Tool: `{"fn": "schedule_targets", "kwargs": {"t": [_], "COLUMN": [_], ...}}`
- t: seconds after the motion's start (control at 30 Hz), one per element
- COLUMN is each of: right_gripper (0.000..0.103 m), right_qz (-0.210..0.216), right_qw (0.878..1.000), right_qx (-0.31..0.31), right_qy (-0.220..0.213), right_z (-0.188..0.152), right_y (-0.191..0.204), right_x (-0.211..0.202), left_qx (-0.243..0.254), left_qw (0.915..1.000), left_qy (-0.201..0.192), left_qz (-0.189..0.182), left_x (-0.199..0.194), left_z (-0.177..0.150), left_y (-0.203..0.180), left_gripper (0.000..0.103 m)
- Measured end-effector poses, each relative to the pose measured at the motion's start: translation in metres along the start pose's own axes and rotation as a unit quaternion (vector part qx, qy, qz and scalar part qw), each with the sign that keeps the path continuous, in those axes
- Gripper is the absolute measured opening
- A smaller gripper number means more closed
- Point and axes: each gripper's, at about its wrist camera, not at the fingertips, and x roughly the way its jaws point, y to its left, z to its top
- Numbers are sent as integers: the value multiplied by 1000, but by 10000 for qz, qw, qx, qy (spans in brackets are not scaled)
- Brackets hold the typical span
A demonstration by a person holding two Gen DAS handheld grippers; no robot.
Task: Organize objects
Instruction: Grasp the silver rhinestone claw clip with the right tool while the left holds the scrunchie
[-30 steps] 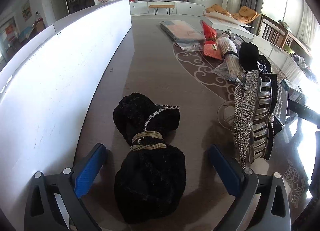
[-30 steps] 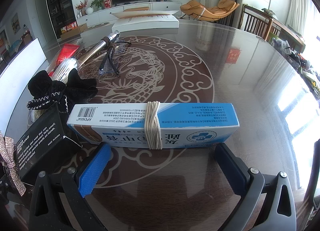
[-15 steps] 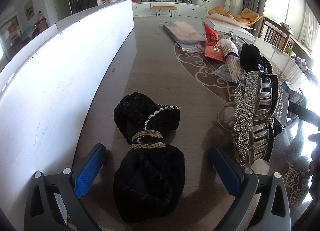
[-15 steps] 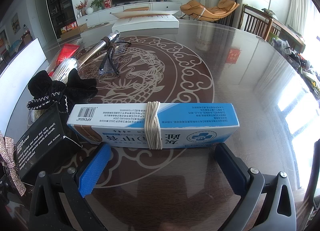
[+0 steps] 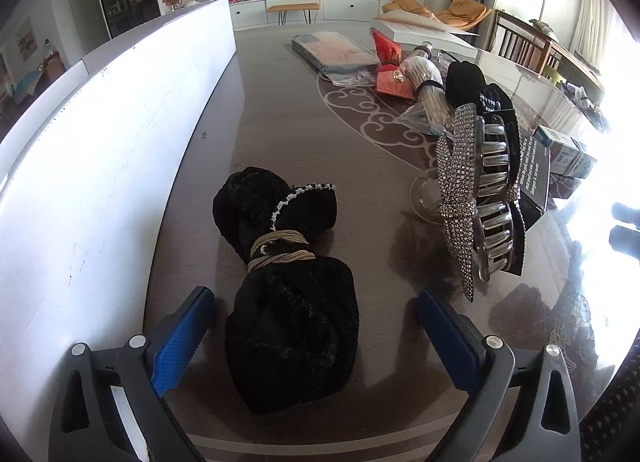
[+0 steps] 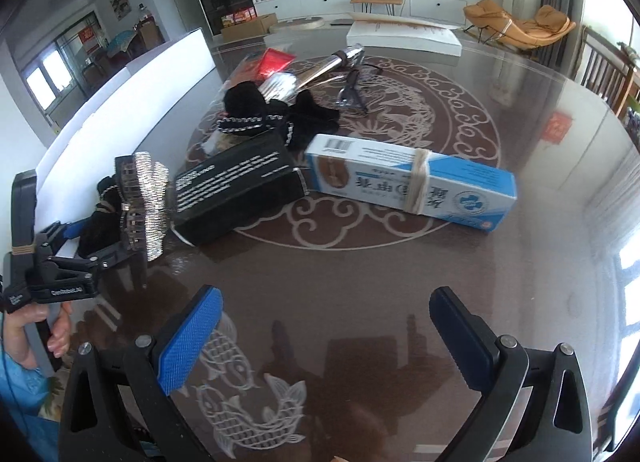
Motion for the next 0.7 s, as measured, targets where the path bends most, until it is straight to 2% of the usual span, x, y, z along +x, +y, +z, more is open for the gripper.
{"fn": "schedule_targets", "kwargs": {"t": [0.03,0.1,0.13,0.2,0.27,0.3,0.33,0.4,0.5,0.6,0.63,0.67,0.7], "right_gripper": [103,103,103,103,103,102,100,99,96,94,87,75,53], "right_qz": [92,298,509,1131,1828,2016,1984,1517,1178,861,766,687,635], "right_qw": [9998,9979,9961,9895,9772,9727,9733,9842,9894,9944,9957,9969,9977], "right_qx": [163,565,726,891,1006,1019,962,650,484,434,407,284,66], "right_qy": [45,51,22,86,384,535,636,648,695,438,331,248,223], "right_z": [3,10,12,13,11,10,10,14,26,42,46,49,51], "right_y": [7,22,31,54,77,88,97,114,128,136,138,140,145], "right_x": [-1,-1,-2,-1,10,18,26,42,69,83,85,86,88], "left_qx": [12,77,108,98,39,-1,-40,-91,-222,-288,-279,-271,-267], "left_qw": [9999,9997,9996,9996,9996,9996,9995,9993,9990,9987,9986,9985,9984], "left_qy": [-112,-224,-235,-246,-267,-273,-287,-324,-357,-346,-339,-333,-330], "left_qz": [-3,-50,-68,-92,-105,-105,-109,-135,-178,-258,-290,-330,-377], "left_x": [-4,-9,-10,-14,-21,-25,-29,-35,-40,-41,-42,-42,-43], "left_z": [-1,-2,-3,-7,-16,-22,-27,-37,-45,-47,-47,-47,-47], "left_y": [0,-1,-2,-1,3,5,8,12,16,18,17,16,16], "left_gripper": [77,37,32,30,30,30,30,30,30,30,30,30,30]}}
